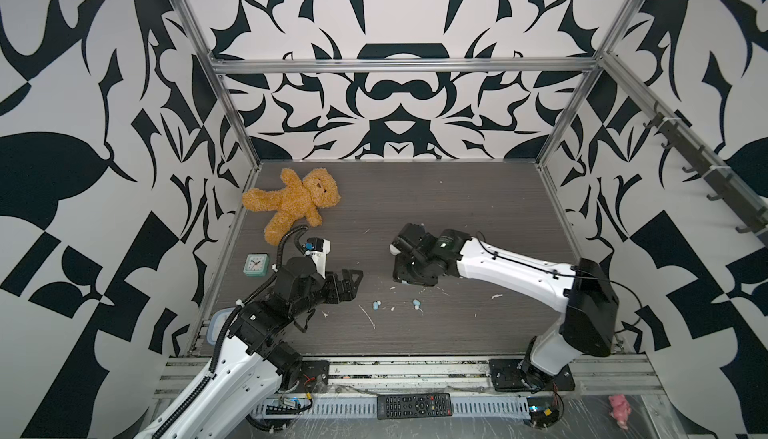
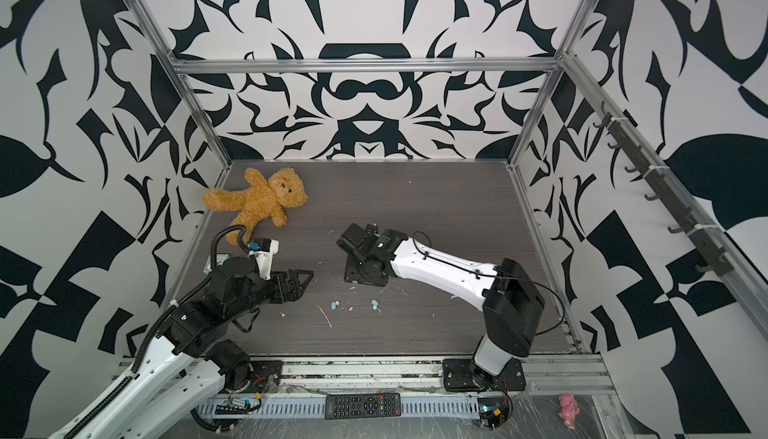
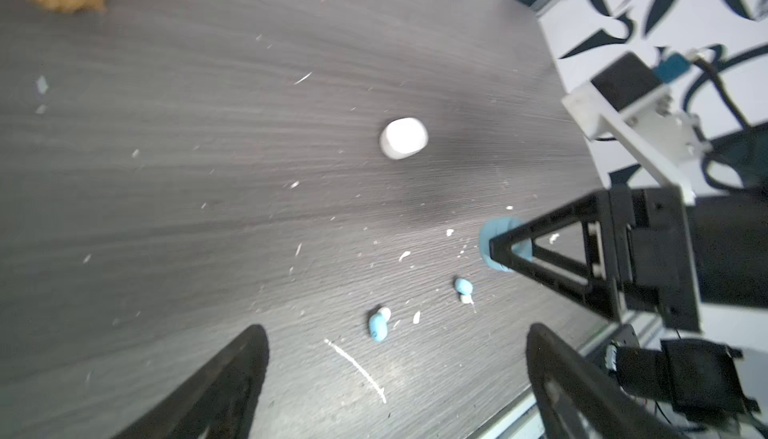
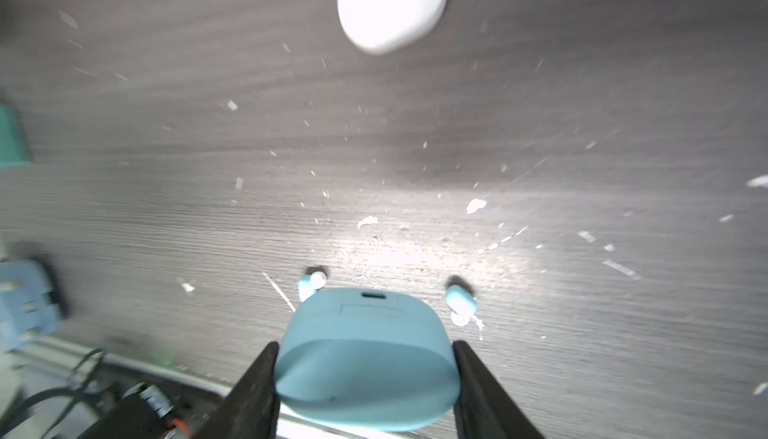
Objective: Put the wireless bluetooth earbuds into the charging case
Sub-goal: 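Carry the case toward the left gripper while the left gripper reaches toward it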
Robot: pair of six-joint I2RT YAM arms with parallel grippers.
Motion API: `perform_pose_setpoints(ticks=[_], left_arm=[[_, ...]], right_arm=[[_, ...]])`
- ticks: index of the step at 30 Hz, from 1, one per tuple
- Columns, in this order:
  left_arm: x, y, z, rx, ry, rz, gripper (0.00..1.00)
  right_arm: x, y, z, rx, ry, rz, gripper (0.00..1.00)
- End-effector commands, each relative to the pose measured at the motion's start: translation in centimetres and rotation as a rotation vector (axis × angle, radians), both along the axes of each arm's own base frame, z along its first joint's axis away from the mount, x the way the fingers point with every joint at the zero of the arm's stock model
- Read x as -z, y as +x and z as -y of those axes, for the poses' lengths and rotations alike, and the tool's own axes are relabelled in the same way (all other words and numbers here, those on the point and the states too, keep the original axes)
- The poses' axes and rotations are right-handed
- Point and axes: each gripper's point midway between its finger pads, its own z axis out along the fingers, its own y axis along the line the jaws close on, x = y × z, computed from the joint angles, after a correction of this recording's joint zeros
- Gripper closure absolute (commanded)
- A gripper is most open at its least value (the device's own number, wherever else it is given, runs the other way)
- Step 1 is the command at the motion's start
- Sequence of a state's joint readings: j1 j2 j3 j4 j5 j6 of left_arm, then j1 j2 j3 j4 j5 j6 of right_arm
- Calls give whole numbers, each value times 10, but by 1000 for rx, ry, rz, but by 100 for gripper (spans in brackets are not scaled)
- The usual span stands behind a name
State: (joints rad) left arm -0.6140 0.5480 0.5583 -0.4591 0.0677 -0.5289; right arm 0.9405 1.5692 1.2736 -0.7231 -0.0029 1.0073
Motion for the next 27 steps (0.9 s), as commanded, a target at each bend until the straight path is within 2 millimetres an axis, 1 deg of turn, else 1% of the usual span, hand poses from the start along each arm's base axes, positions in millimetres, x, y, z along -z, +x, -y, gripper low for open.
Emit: perform_pose_setpoints(ticks=[1, 2, 5, 7, 10, 16, 21, 24, 27], left_arm=[[-62, -16, 33, 299, -54, 324, 1], [-69, -20, 38, 352, -52, 383, 1], [-75, -28, 46, 467, -6, 517, 1], [-72, -32, 52, 535, 46, 606, 1], [-66, -43, 61, 628, 125, 724, 1], [-57, -49, 74, 729, 215, 823, 1], [-47, -38, 81, 713, 279, 849, 1], [-48, -35, 84, 701, 282, 872, 1], [-49, -33, 84, 690, 290, 888, 1]], right_arm=[[-45, 8, 2, -104, 122, 129, 100], [-57, 8, 5, -120, 146, 157, 100], [-88, 4, 7, -198, 209, 216, 100], [-105, -3, 4, -261, 248, 244, 100], [-121, -16, -5, -356, 319, 248, 100], [-126, -38, -16, -470, 413, 210, 100], [-128, -52, -25, -527, 469, 210, 100], [-126, -62, -35, -575, 473, 208, 100], [-123, -68, -42, -601, 471, 203, 100]])
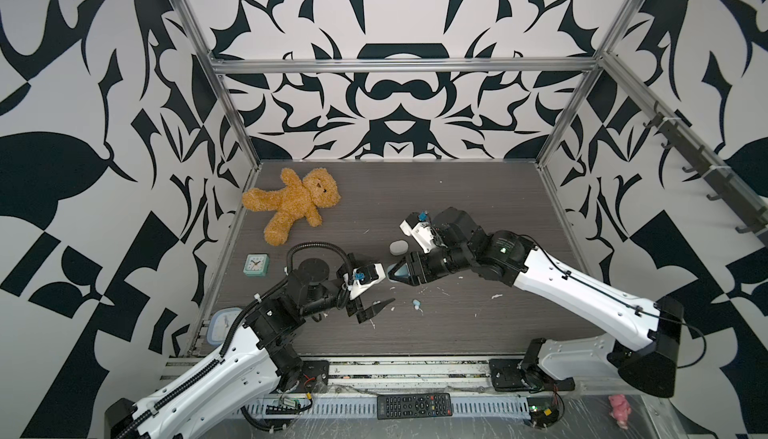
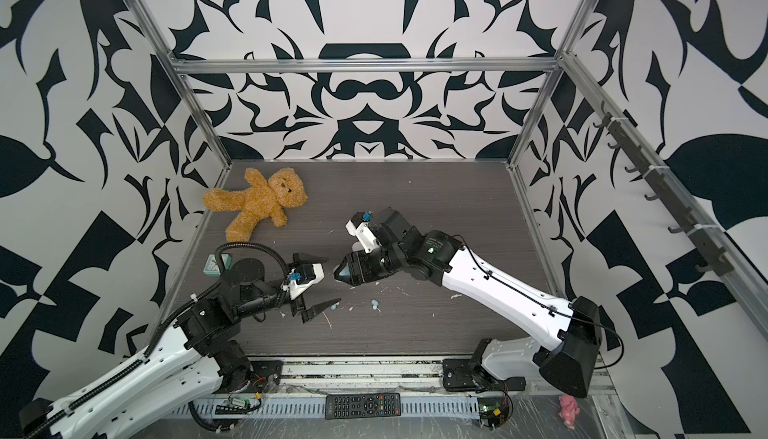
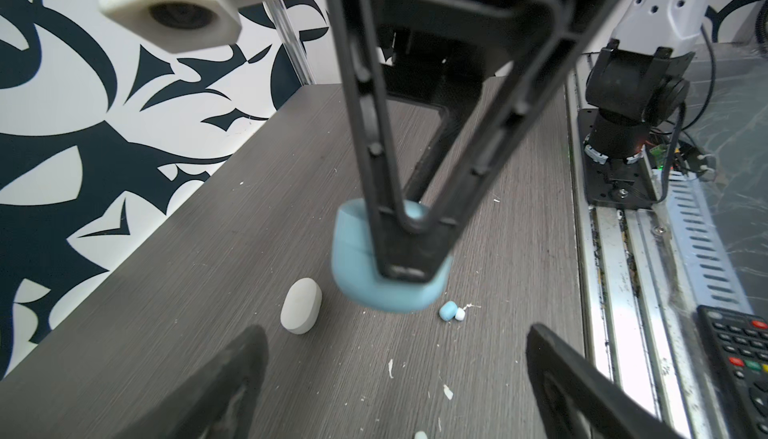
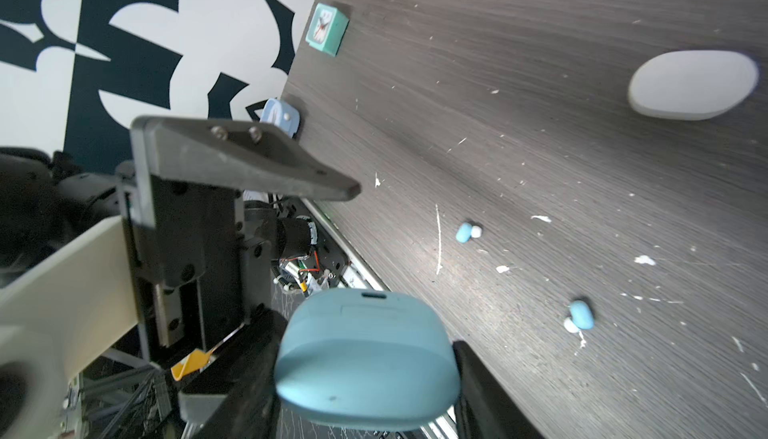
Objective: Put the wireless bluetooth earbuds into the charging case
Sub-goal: 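Carry the case toward the left gripper while the left gripper reaches toward it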
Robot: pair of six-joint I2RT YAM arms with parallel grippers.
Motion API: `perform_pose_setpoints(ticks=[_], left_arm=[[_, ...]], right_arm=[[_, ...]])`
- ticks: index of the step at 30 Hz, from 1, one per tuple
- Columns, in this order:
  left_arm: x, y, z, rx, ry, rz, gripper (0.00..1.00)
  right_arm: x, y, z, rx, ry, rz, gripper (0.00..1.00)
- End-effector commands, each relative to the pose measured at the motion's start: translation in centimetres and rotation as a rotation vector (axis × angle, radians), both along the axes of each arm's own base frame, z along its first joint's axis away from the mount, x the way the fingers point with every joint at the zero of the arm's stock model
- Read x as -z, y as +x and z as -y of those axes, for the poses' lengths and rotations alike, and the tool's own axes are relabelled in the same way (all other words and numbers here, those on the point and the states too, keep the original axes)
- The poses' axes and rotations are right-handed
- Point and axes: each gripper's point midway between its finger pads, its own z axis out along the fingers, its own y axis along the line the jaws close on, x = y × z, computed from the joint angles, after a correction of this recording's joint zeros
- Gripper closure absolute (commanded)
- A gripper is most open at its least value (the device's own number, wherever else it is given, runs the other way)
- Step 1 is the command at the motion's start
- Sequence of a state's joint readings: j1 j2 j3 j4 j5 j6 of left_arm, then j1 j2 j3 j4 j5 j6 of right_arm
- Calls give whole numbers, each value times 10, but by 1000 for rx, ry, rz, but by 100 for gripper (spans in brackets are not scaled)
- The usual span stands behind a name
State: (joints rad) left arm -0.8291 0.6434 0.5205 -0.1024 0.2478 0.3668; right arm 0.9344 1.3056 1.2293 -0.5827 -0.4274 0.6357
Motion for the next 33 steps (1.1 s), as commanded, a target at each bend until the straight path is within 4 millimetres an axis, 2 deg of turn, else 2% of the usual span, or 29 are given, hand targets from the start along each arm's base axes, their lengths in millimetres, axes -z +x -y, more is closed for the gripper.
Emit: perform_pose_setpoints(ticks=[1, 5, 12, 18, 27, 30, 33], left_arm=[[-9, 4, 1, -10, -15, 85, 1], [-5, 3, 1, -14, 3, 113, 0], [0, 0, 3, 2, 33, 129, 11], [3, -3, 4, 18, 50, 119, 30], [2, -2, 4, 16, 51, 117, 38], [2, -4, 5, 24, 49, 116, 44], [1, -4, 5, 25, 48, 117, 44]], right_arm=[[-13, -6, -12, -56, 56, 46, 100], [-11, -6, -15, -55, 56, 44, 100], [-12, -9, -21, -67, 60, 45, 100], [-11, -9, -22, -66, 54, 48, 100], [-13, -10, -25, -71, 63, 55, 100], [-12, -11, -26, -73, 64, 58, 100], [-14, -11, -27, -72, 69, 61, 100]])
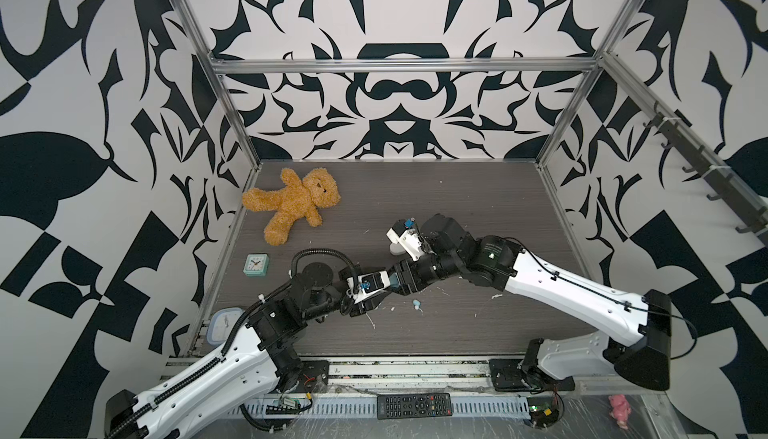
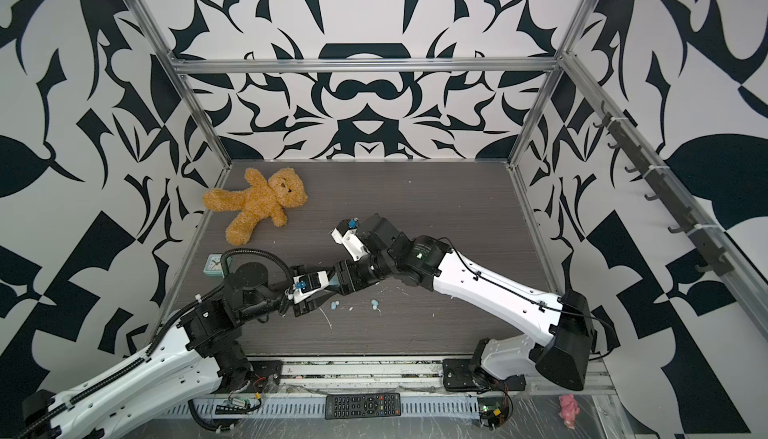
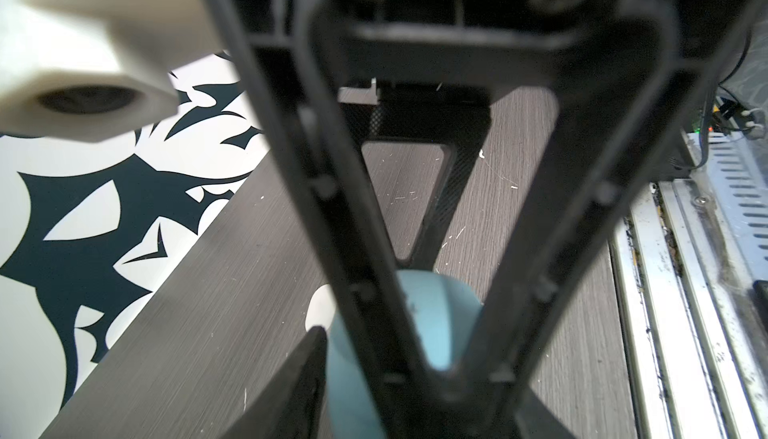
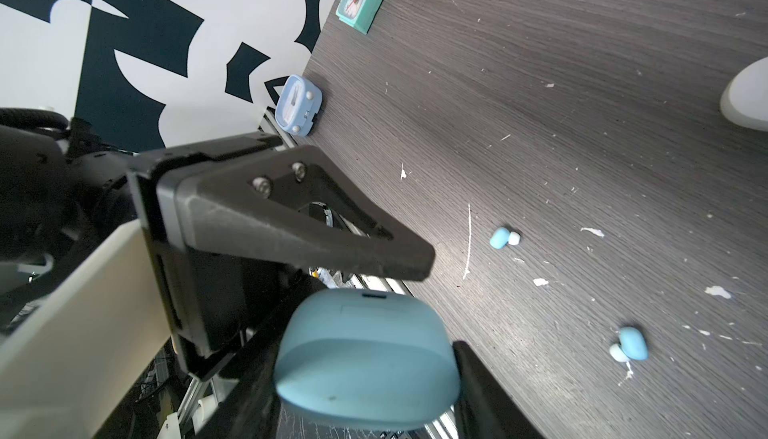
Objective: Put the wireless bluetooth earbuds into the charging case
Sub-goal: 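Carry the case toward the left gripper while the left gripper reaches toward it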
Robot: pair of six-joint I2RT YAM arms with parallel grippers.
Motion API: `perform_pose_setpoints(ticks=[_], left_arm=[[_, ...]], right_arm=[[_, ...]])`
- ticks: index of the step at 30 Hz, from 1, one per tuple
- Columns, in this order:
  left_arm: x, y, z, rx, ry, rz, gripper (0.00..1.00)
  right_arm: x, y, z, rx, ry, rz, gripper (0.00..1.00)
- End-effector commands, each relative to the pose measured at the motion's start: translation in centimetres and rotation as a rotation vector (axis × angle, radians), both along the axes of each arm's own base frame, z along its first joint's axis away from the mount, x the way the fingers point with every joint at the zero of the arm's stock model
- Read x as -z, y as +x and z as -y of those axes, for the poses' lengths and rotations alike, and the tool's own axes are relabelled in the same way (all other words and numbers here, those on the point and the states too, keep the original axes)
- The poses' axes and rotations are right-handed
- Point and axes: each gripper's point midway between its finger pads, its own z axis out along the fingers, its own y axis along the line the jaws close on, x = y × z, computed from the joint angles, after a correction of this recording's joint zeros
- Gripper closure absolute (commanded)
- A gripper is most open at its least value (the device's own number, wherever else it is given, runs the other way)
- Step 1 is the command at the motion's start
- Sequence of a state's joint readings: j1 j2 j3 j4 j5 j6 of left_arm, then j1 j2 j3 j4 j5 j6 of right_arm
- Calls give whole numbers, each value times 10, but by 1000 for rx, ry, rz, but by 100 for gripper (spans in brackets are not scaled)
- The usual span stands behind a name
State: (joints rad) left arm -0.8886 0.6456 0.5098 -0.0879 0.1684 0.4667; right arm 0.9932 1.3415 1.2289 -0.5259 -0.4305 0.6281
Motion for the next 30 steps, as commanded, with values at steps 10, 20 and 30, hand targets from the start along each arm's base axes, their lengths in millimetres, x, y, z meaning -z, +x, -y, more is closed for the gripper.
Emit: perform_pose_setpoints(ticks=[10, 20, 30], left_arm=[[-4, -3, 1, 18, -11, 7, 47], [-6, -3, 1, 19, -11, 10, 56], [-13, -3, 1, 14, -24, 16, 83]], right_arm=[[-15, 1, -9, -10, 50, 49, 100], [-11, -1, -12, -15, 42, 41, 100], [-12, -2, -13, -15, 51, 49, 94]])
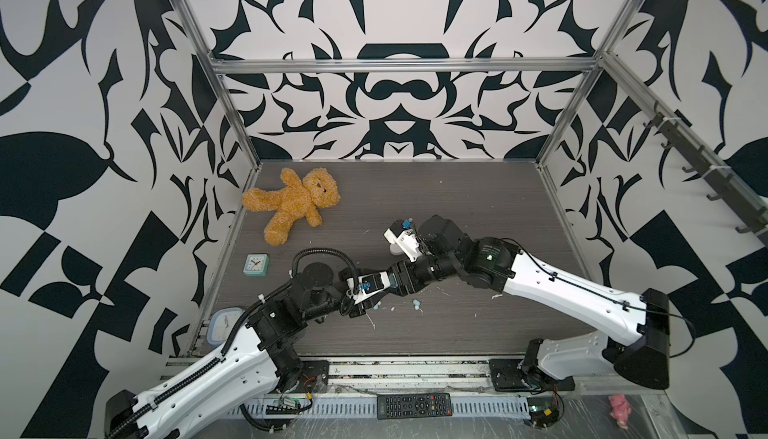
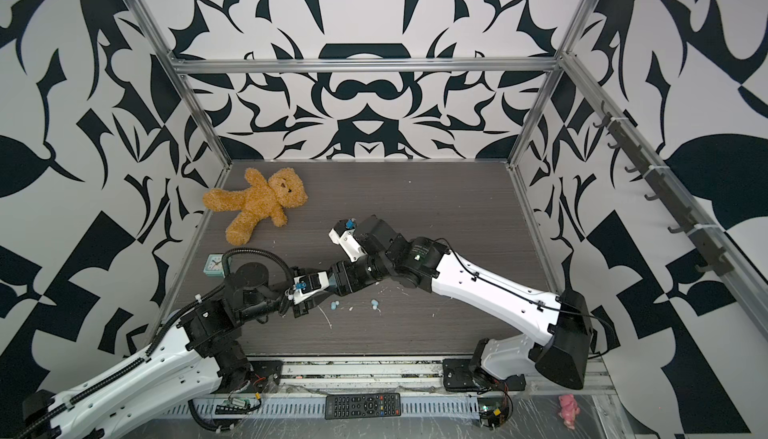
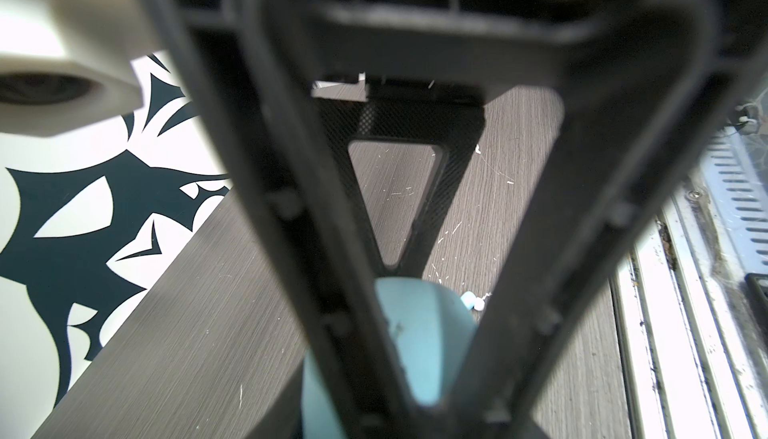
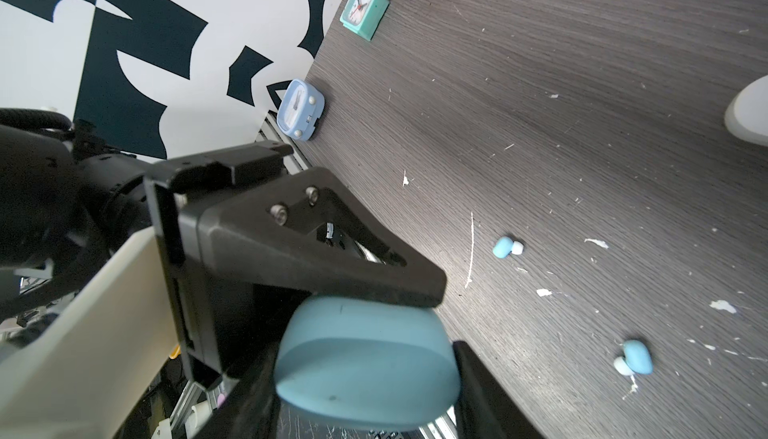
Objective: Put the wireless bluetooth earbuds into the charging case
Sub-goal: 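Carry the case toward the left gripper while the left gripper reaches toward it, then close the left gripper on the case lid while the right gripper holds the case body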
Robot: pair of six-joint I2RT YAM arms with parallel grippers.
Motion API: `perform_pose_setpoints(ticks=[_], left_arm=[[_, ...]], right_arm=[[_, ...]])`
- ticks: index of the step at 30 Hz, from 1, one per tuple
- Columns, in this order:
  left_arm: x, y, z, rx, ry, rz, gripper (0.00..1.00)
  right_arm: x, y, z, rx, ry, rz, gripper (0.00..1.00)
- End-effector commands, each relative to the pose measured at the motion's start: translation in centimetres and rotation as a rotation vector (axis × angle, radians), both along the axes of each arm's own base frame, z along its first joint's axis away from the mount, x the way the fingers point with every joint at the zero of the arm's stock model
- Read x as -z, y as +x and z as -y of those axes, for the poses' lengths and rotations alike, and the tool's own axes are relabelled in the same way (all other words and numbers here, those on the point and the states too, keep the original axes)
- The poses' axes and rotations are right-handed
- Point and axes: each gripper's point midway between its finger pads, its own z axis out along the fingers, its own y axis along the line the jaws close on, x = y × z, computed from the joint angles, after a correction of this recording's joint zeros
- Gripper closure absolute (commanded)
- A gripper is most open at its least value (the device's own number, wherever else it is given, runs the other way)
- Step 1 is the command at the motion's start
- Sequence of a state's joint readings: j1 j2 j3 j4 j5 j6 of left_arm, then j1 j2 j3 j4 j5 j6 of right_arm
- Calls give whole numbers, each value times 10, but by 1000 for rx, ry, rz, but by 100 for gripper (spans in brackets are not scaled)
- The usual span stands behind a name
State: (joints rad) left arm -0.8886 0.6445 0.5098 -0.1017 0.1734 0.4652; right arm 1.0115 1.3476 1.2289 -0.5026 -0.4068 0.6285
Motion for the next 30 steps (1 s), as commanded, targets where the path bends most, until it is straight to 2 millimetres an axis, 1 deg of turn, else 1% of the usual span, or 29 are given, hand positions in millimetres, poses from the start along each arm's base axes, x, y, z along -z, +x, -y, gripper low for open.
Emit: perform_pose_setpoints(ticks=[1, 3, 5, 6, 9, 11, 12, 14, 17, 21, 24, 27, 30], left_arm=[[-16, -2, 1, 11, -35, 28, 85], [-17, -2, 1, 14, -38, 31, 90], [-18, -3, 1, 18, -40, 34, 99], [-19, -3, 1, 17, -43, 37, 100], [-21, -5, 0, 25, -50, 41, 100], [-21, -7, 1, 31, -53, 39, 100], [-21, -7, 0, 34, -53, 39, 100], [-21, -8, 1, 41, -53, 34, 100], [-21, -10, 1, 48, -54, 30, 100], [-21, -15, 2, 70, -57, 18, 100], [-20, -18, 1, 84, -61, 10, 100], [-20, -25, 0, 104, -65, -21, 100], [-25, -31, -3, 101, -95, -92, 100]], right_arm=[[-11, -2, -8, -14, 45, 27, 91], [-11, -3, -8, -16, 45, 28, 84], [-12, -2, -7, -12, 47, 32, 75], [-11, -2, -6, -7, 44, 33, 71], [-13, 0, -3, 7, 46, 48, 60], [-15, 0, -1, 17, 50, 57, 49], [-15, 1, 0, 20, 50, 61, 46], [-16, 2, 2, 28, 50, 68, 34], [-17, 2, 4, 36, 49, 75, 21], [-21, 3, 5, 41, 57, 82, 12], [-30, 2, 8, 40, 69, 105, 7], [-42, 4, 20, 61, 75, 173, 4], [-54, 2, 32, 59, 106, 248, 1]])
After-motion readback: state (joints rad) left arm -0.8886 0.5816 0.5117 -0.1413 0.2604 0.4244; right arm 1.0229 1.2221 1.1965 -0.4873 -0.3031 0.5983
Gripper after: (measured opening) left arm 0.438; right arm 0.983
